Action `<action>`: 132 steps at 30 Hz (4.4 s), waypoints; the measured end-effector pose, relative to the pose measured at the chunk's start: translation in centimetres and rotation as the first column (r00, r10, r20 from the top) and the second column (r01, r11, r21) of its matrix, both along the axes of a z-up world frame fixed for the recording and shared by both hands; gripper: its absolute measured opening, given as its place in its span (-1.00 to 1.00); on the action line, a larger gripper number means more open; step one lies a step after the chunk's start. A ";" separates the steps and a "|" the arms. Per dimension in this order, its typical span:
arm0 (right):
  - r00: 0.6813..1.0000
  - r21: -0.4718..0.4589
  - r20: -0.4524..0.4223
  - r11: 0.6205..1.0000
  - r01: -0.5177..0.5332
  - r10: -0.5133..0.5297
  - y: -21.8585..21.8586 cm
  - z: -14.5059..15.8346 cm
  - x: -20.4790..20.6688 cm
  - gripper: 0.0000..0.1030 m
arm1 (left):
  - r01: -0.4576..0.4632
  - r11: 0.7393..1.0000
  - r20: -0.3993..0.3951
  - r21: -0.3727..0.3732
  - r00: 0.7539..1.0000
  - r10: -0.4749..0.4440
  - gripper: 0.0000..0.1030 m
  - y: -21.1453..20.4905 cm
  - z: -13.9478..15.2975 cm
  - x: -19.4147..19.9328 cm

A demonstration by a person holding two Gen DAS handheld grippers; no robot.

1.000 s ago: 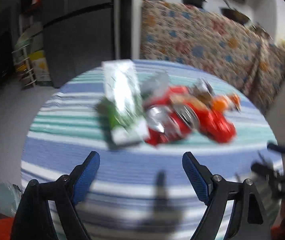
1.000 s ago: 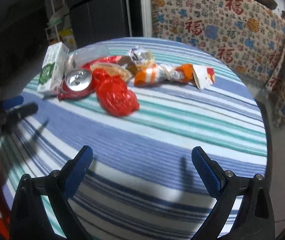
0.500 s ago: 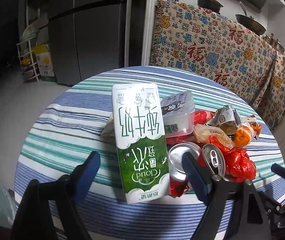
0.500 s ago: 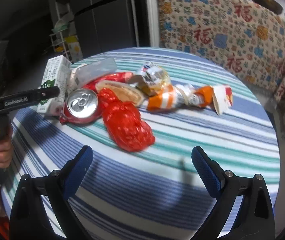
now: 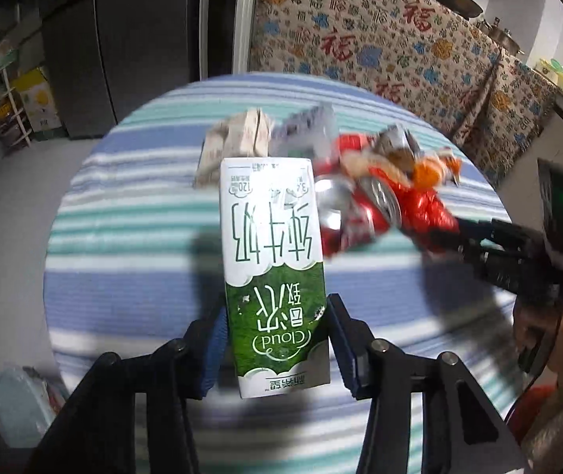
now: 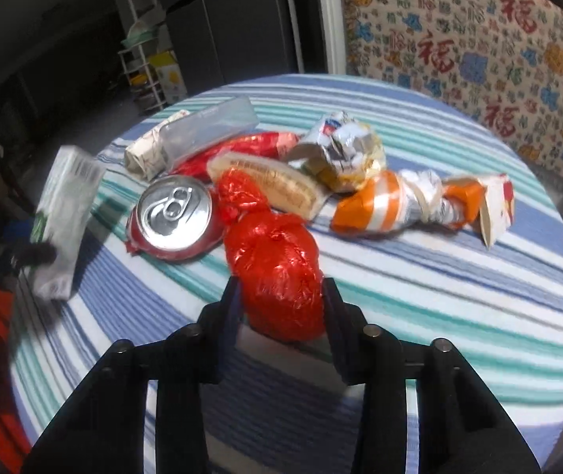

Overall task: Collect trash
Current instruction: 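Carry the red bag and milk carton to the blue basket and release both, then return both tools to the table and grasp the white-red wrapper with the right gripper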

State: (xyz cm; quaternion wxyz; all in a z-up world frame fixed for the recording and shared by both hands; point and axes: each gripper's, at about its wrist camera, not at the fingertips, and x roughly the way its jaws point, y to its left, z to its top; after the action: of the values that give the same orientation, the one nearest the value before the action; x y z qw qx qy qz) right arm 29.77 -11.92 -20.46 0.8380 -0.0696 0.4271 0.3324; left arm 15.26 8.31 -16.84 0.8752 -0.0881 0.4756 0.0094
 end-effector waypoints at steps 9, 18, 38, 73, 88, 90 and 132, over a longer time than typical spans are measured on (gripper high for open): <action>1.000 -0.004 -0.023 1.000 0.000 0.000 -2.2 1.1 -3.2 0.41 | -0.026 0.999 0.009 0.026 1.000 0.026 0.26 -1.3 -2.1 -1.3; 0.999 -0.020 0.028 0.999 -0.027 0.027 -0.4 0.9 -2.4 0.41 | -0.072 0.994 0.041 0.081 0.997 0.069 0.26 -0.8 -2.7 -1.3; 0.993 0.055 -0.001 0.992 0.118 -0.118 -8.9 4.1 -4.1 -0.34 | 0.022 0.999 0.164 0.044 0.986 -0.029 -0.11 -6.8 1.1 -2.1; 0.690 0.021 -0.153 0.696 0.718 -0.708 -42.7 1.5 -7.6 -0.33 | 0.603 0.793 0.097 -0.089 0.797 -0.596 -0.10 -45.6 -4.3 7.8; 0.635 0.030 -0.214 0.645 0.764 -0.742 -45.7 -0.6 -6.4 -0.31 | 0.633 0.771 0.058 -0.073 0.774 -0.630 -0.10 -50.7 -8.1 9.6; 0.638 0.038 -0.214 0.646 0.762 -0.740 -45.7 -0.5 -6.2 -0.22 | 0.634 0.770 0.054 -0.070 0.773 -0.632 -0.08 -51.2 -8.5 9.9; 0.964 -0.039 0.091 0.966 0.256 -0.252 -12.8 2.9 -4.6 0.49 | 0.187 0.982 0.130 0.034 0.973 -0.190 0.30 -17.8 -3.2 -0.1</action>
State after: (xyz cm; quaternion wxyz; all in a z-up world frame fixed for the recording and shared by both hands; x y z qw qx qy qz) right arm 25.17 -24.73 -17.53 0.8891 -0.0494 0.4045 0.2082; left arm 15.18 -9.48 -20.06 0.9027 -0.0337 0.4224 -0.0748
